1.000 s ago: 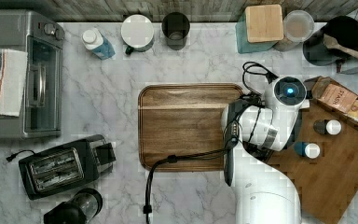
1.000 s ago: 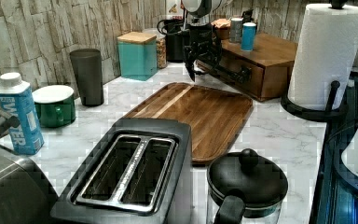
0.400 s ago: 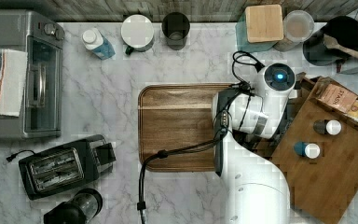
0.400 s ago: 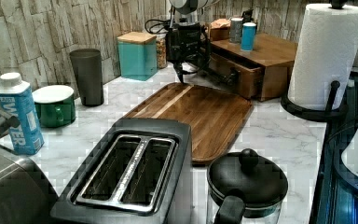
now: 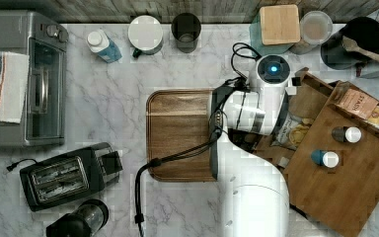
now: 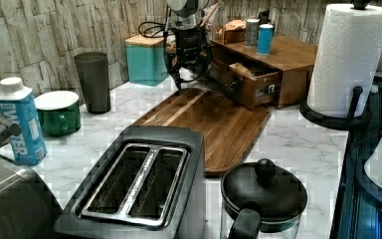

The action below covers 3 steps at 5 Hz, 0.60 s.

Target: Open the drawer.

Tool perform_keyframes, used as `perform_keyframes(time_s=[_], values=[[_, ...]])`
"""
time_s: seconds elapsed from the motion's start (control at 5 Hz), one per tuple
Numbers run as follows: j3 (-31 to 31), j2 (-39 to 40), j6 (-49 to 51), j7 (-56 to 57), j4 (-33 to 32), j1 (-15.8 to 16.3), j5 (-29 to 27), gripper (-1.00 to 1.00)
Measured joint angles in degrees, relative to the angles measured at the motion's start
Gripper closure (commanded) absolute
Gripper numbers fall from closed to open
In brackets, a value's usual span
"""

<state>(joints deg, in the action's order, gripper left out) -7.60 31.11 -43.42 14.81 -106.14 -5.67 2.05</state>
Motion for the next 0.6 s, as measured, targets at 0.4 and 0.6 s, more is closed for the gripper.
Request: perform_keyframes(time_s=[0.4, 0.6], values=[[-0.1, 2.5, 1.5, -3.3, 4.2, 4.8, 0.0, -1.00], [0.5, 2.9, 1.2, -3.5, 5.1, 5.5, 0.0, -1.00]])
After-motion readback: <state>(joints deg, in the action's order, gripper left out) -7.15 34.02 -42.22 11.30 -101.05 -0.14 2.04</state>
